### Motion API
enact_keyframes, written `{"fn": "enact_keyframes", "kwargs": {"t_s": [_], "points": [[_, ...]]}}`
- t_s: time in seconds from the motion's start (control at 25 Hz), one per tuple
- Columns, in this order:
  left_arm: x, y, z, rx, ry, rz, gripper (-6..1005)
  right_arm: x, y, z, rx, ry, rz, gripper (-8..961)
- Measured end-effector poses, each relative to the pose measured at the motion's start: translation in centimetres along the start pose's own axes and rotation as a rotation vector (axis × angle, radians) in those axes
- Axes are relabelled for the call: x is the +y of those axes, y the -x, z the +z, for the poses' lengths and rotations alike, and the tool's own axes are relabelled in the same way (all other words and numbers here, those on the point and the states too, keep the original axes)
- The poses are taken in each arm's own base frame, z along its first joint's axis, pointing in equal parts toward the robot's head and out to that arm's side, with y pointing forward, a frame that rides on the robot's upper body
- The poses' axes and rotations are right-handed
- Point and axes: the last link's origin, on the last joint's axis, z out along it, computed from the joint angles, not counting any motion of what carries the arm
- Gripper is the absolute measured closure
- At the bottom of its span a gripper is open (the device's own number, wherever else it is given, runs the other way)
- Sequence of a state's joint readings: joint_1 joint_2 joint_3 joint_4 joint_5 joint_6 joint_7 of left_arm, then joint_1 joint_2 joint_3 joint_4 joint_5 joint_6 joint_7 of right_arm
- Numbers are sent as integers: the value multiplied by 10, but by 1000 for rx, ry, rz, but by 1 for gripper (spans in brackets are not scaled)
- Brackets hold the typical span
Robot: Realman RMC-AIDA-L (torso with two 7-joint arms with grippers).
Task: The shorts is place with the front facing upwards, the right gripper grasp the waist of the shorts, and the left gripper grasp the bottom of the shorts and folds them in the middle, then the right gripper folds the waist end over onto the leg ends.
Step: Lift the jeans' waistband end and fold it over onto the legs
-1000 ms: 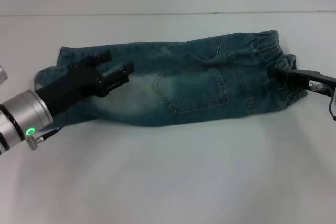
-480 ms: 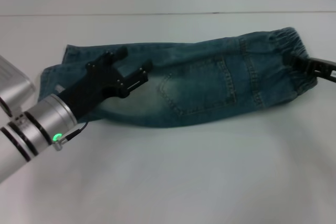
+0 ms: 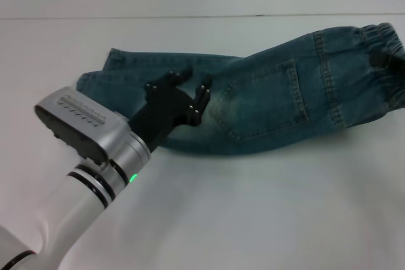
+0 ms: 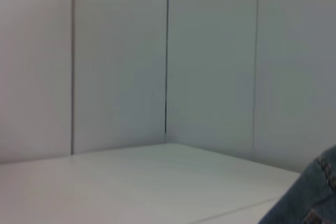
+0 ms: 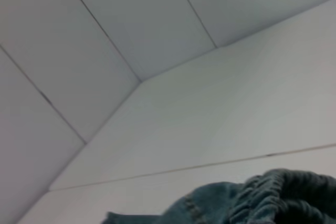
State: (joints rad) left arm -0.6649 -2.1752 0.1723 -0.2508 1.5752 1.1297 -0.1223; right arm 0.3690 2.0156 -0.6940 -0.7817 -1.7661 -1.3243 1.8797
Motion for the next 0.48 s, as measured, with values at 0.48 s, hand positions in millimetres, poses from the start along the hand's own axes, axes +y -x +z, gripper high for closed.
{"fn": "enact_keyframes", "kwargs": {"t_s": [0.48], "points": [[12, 8, 6, -70, 20, -18, 910, 37, 38, -14, -42, 230, -49, 848]]}}
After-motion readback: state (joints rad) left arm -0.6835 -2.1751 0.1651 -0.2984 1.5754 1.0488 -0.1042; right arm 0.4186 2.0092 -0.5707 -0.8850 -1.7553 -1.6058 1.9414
